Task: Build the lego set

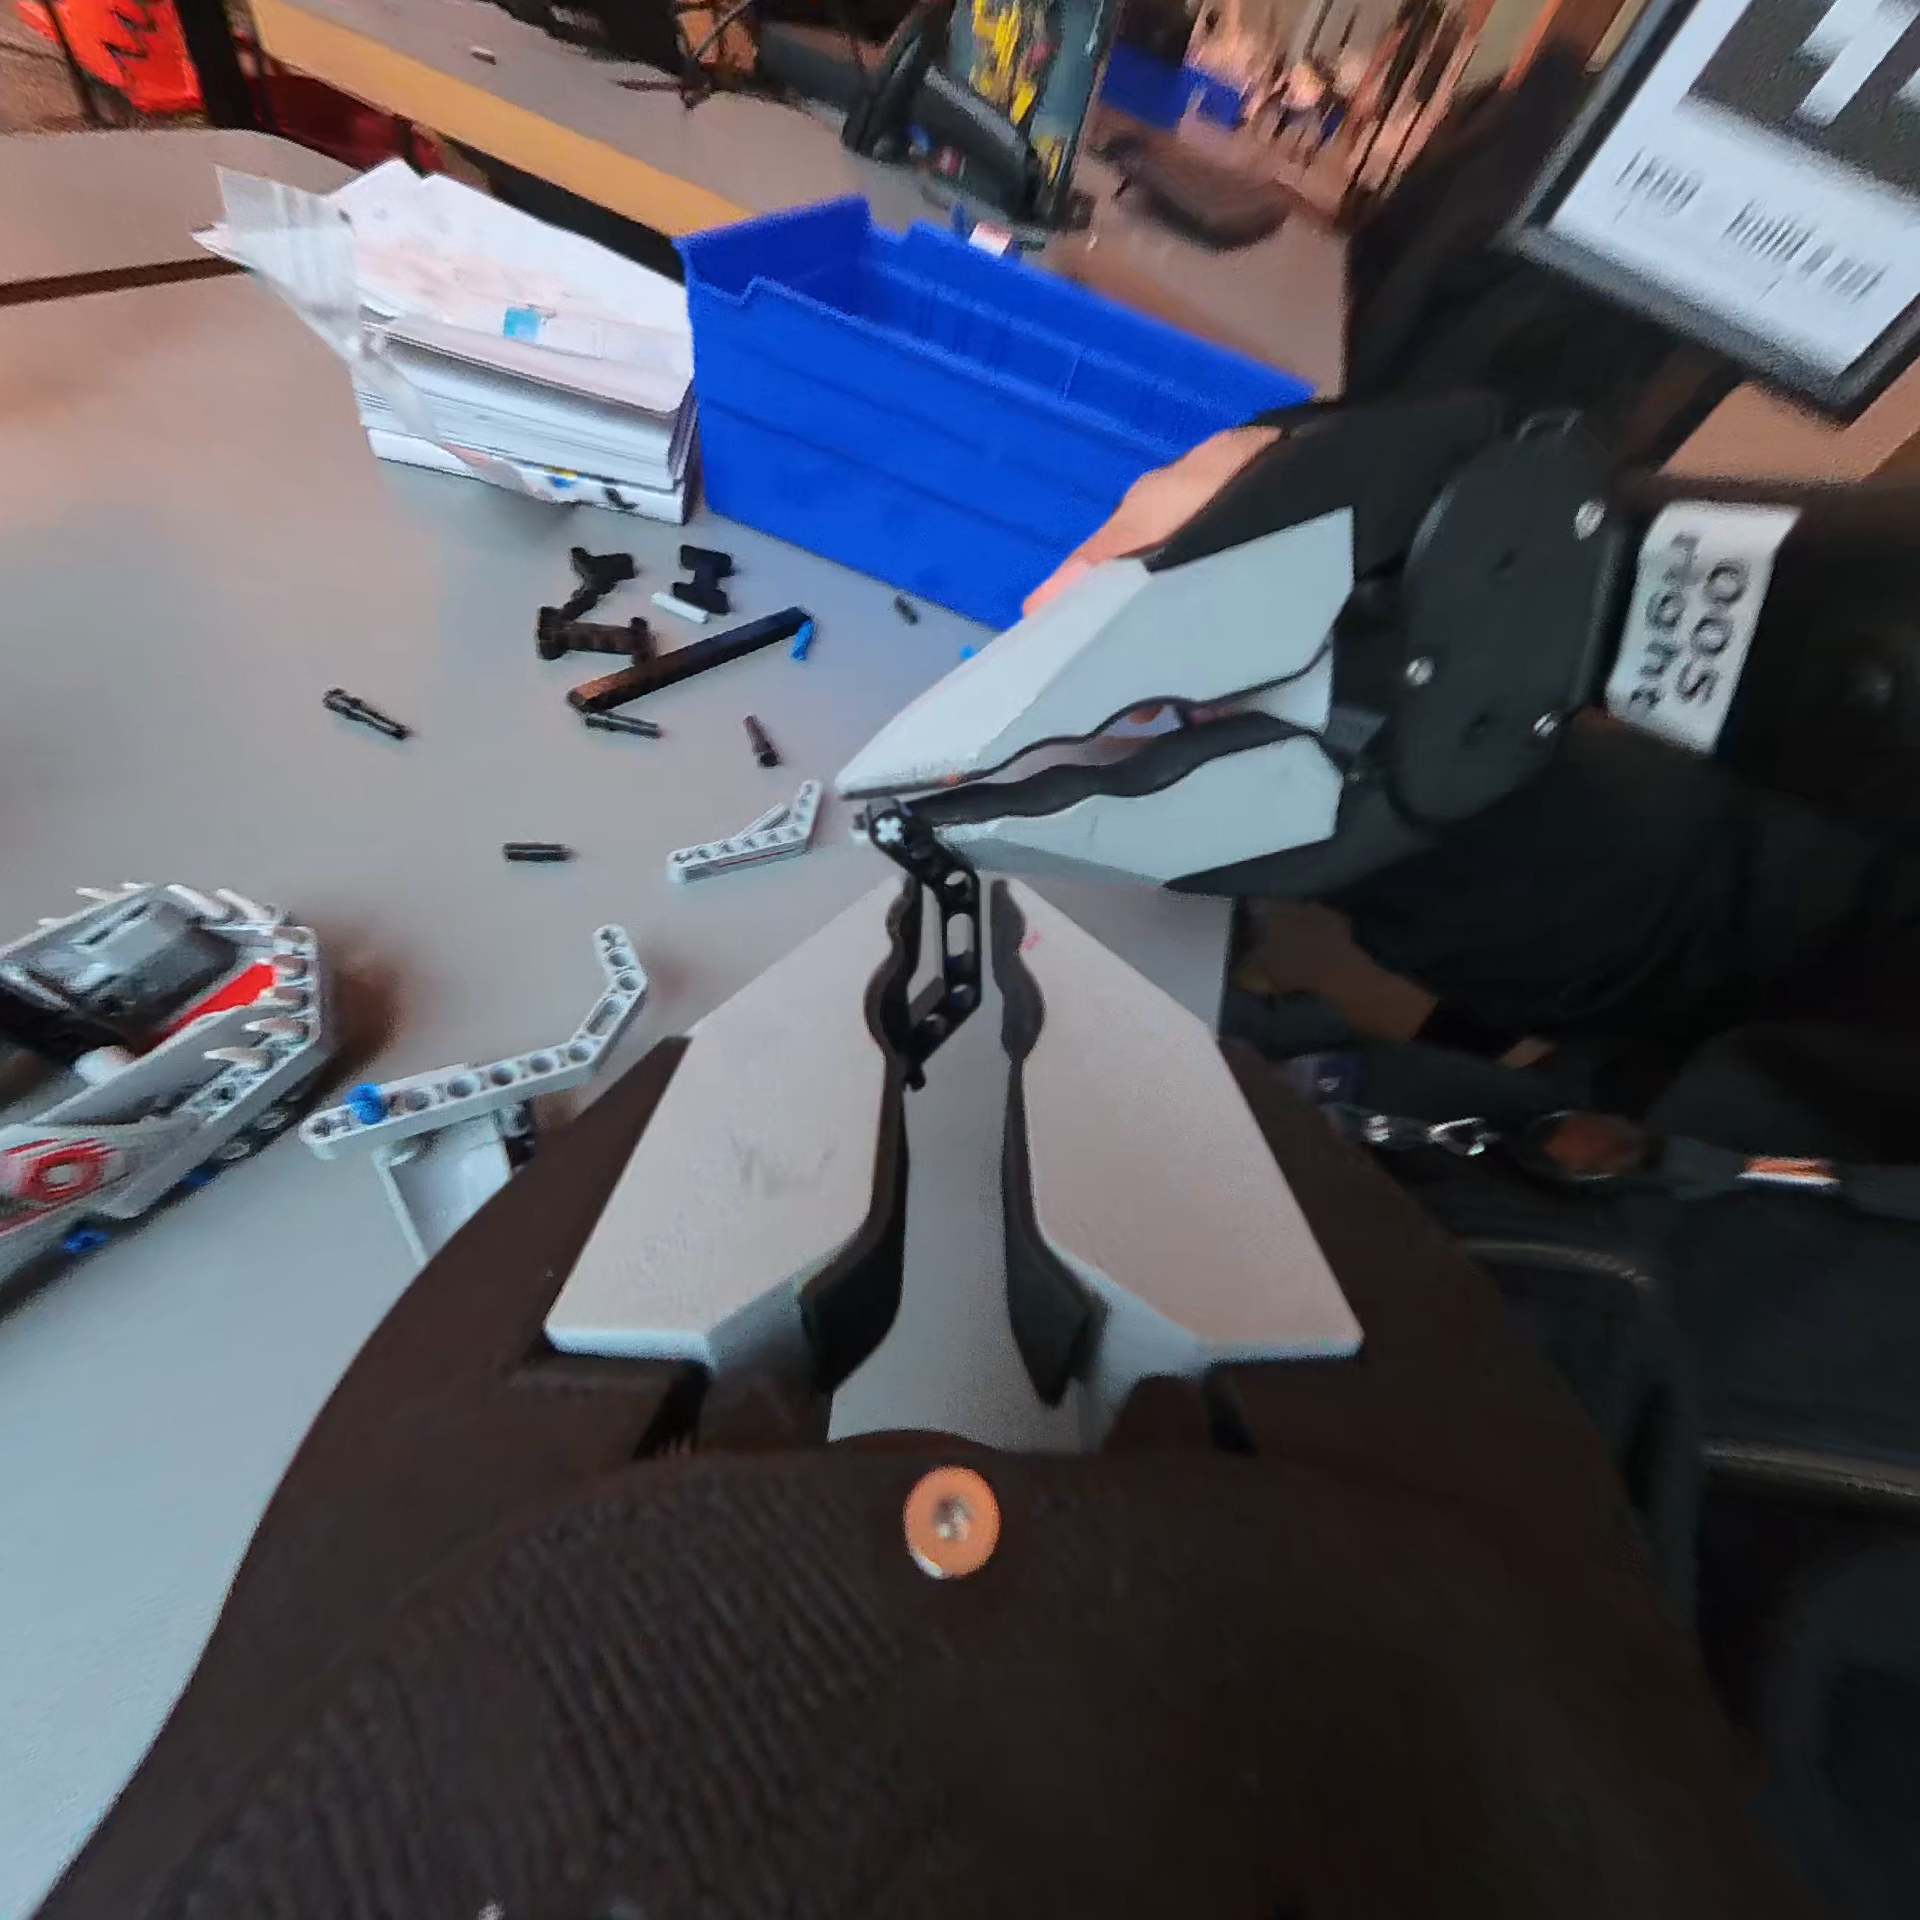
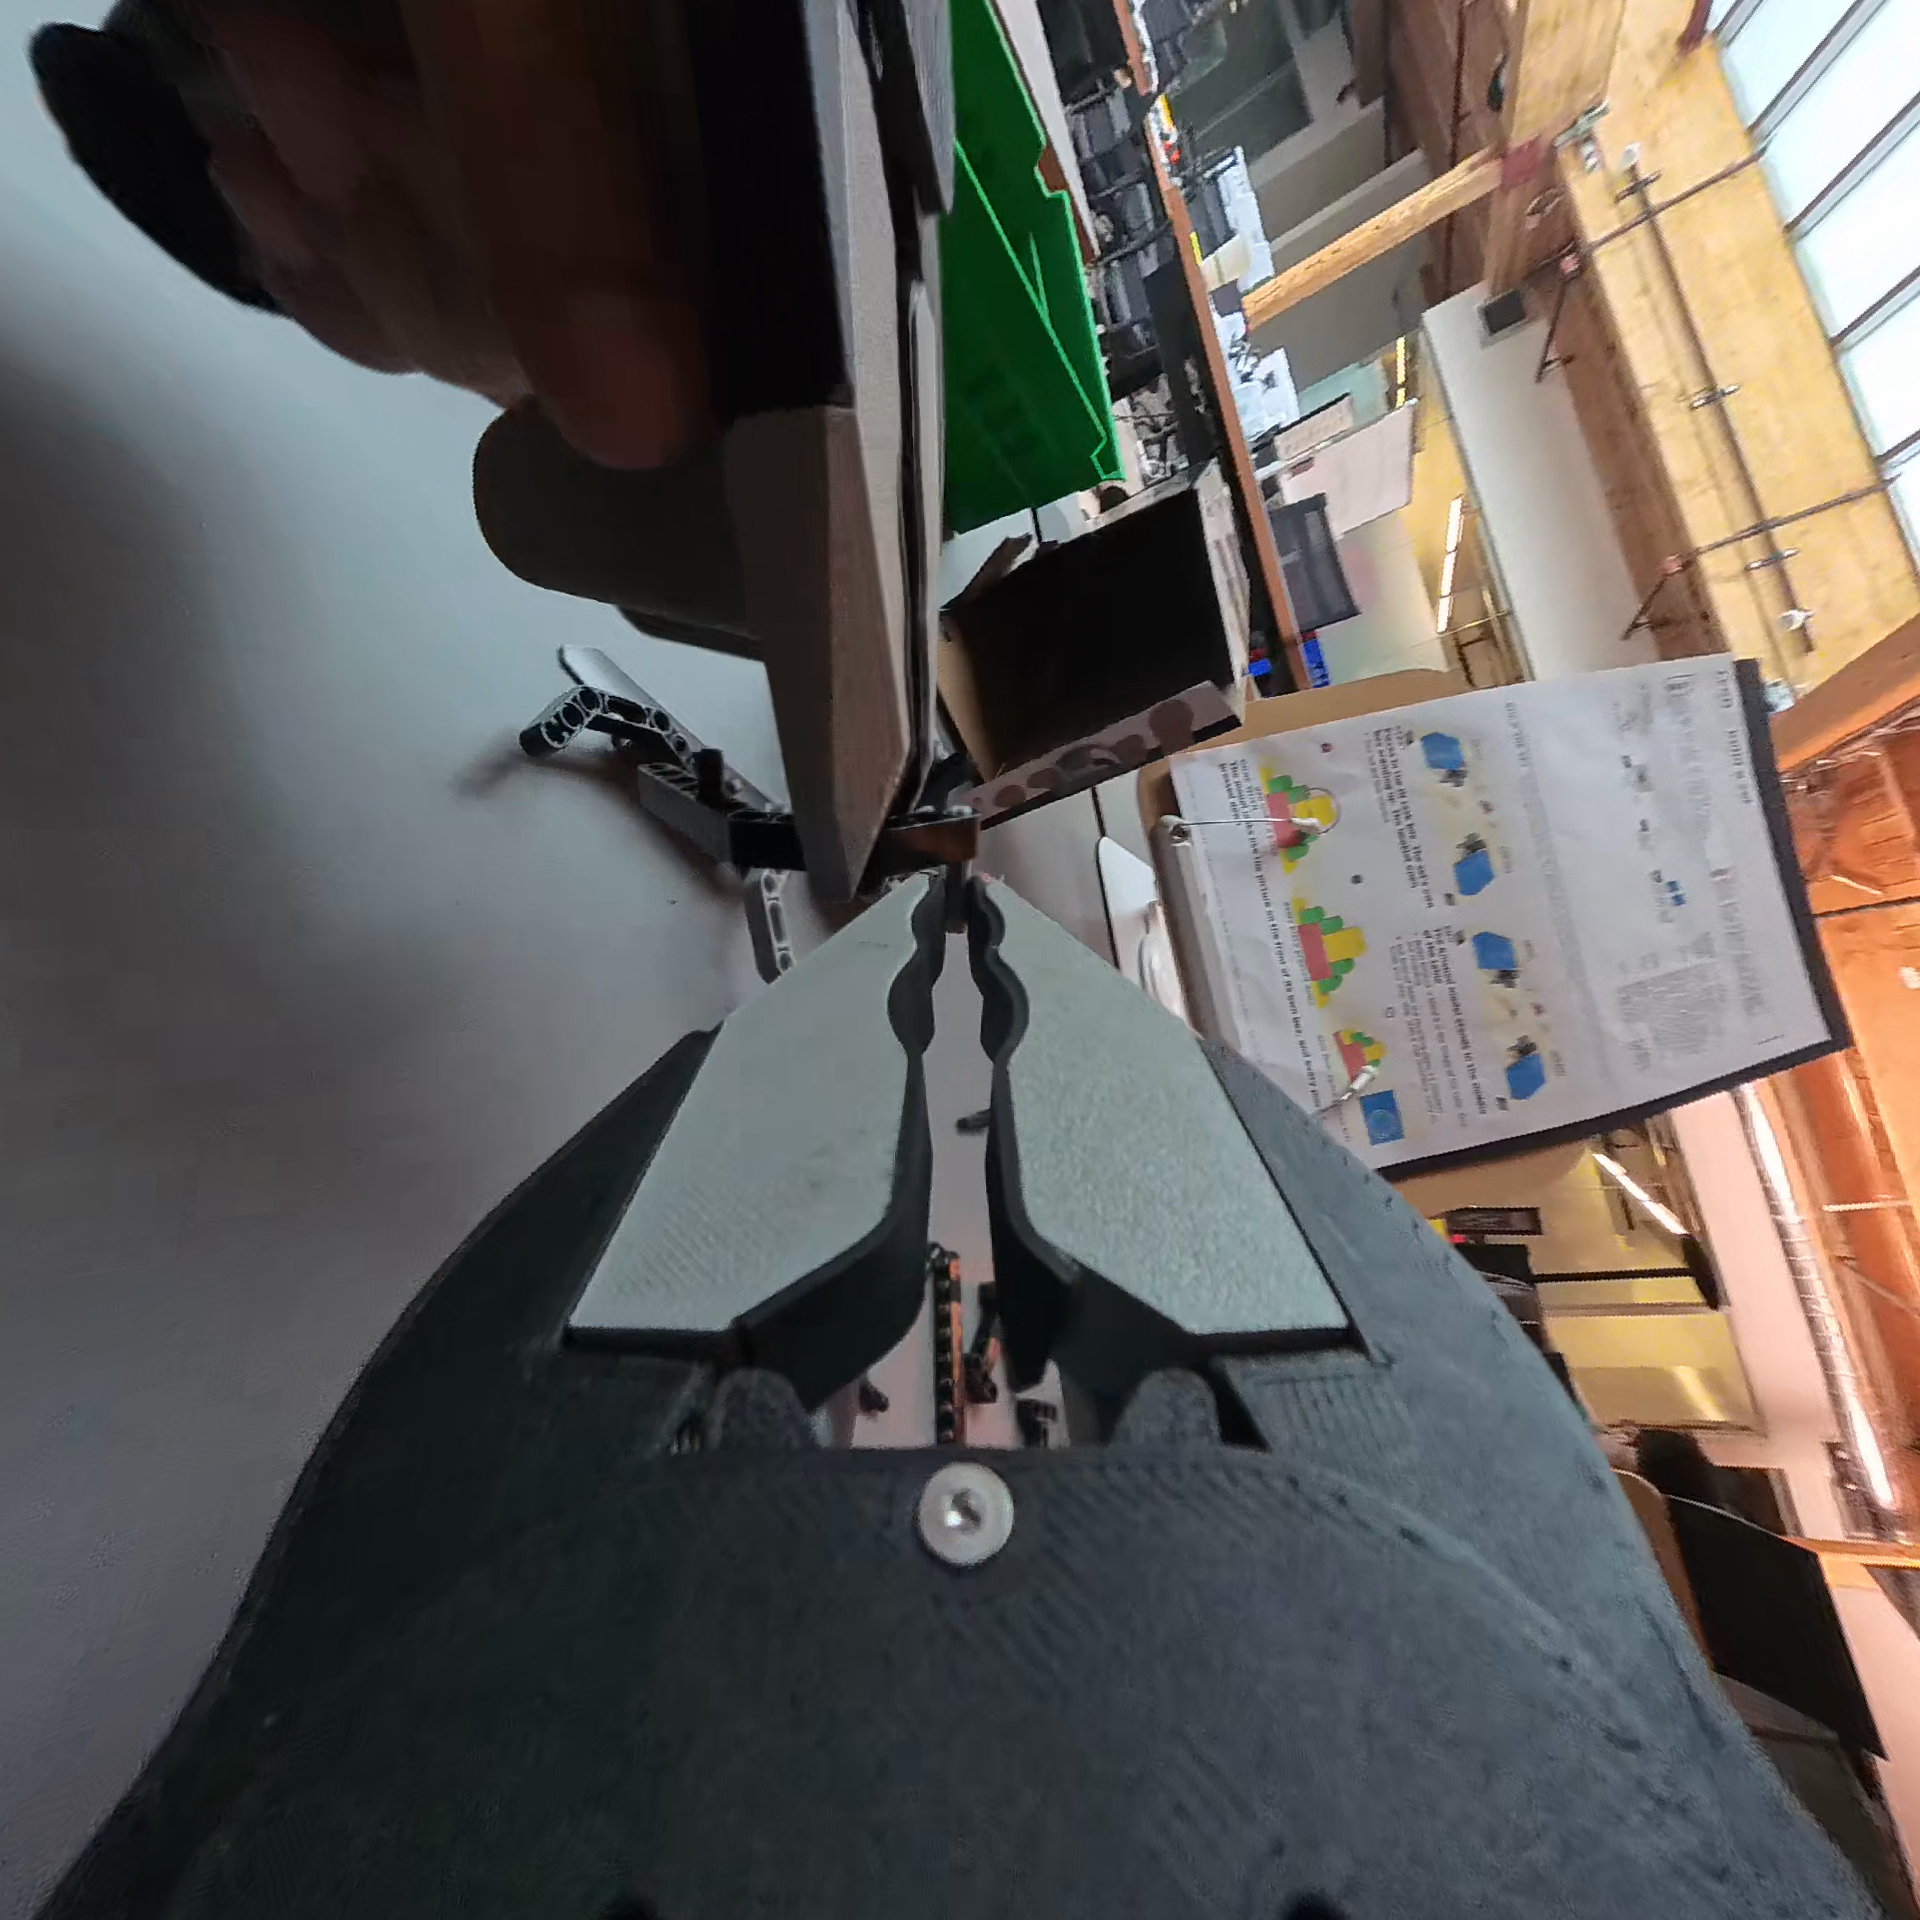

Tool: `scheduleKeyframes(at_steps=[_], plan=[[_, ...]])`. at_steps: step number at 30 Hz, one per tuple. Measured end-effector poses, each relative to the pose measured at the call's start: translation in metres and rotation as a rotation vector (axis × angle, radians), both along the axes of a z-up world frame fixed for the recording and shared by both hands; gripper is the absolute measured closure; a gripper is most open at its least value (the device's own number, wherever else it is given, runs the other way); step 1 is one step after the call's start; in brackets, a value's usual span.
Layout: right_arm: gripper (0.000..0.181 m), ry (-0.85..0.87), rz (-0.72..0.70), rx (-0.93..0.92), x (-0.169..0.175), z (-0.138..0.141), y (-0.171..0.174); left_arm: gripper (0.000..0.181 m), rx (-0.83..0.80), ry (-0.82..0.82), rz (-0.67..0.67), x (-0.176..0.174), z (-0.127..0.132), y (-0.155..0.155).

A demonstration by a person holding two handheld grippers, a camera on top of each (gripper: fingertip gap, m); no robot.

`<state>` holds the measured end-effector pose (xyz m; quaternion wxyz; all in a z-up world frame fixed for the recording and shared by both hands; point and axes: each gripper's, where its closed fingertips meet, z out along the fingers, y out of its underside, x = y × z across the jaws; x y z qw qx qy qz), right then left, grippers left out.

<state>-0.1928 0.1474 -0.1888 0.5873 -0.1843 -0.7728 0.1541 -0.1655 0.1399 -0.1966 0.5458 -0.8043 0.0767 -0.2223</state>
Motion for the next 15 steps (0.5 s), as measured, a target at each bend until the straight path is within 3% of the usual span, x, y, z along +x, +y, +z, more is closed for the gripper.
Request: scheduleKeyframes(at_steps=[4, 9, 15], plan=[[0.180, 0.050, -0.019, 0.080, 0.002, 0.006, 0.001, 0.165, 0.029, -0.174, -0.029, 0.005, 0.010, 0.001], [0.180, 0.121, -0.058, 0.120, 0.003, 0.015, 0.004, 0.174, 0.113, -0.249, 0.030, 0.001, 0.018, 0.004], [0.181, 0.216, -0.112, 0.076, 0.001, 0.025, 0.007, 0.176, 0.244, -0.030, 0.171, -0.005, 0.029, 0.006]])
